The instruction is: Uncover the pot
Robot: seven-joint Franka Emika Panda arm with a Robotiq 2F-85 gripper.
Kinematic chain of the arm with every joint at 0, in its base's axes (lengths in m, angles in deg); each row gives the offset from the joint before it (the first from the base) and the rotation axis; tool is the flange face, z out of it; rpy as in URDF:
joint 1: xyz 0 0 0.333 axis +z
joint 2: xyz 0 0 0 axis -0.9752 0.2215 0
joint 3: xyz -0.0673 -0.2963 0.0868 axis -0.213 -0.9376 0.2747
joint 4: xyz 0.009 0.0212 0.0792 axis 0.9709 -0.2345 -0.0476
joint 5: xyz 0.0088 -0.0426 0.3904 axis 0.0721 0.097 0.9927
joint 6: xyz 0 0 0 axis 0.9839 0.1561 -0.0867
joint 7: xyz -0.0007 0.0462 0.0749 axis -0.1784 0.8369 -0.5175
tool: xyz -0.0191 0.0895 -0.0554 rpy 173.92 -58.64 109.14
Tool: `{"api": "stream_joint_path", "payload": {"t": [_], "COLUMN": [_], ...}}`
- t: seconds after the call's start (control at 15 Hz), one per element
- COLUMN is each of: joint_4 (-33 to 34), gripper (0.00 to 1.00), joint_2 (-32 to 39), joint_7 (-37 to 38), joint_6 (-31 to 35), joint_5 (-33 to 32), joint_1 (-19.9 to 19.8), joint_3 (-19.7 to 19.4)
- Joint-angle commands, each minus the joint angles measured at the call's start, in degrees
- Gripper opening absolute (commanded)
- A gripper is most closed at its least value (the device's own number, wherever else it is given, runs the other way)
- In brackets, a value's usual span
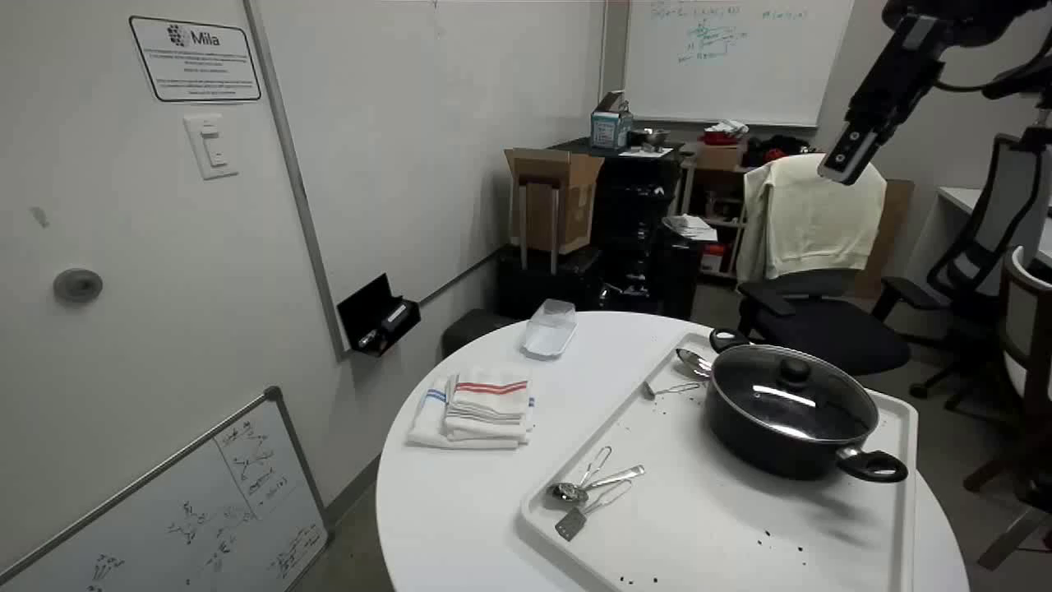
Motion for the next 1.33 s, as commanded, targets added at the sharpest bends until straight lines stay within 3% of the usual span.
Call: {"api": "stream_joint_path", "payload": {"t": [0.0, 0.67, 1.27], "joint_4": [0.11, 0.08, 0.76], "gripper": [1.00, 1.00, 1.00], "joint_2": [-0.01, 2.32, 13.17], "joint_7": [0.03, 1.43, 10.29], "joint_6": [-0.16, -0.06, 1.25], "joint_5": [0.00, -2.86, -15.91], "joint_1": [-0.12, -1.94, -8.87], "joint_3": [0.12, 0.20, -1.53]}}
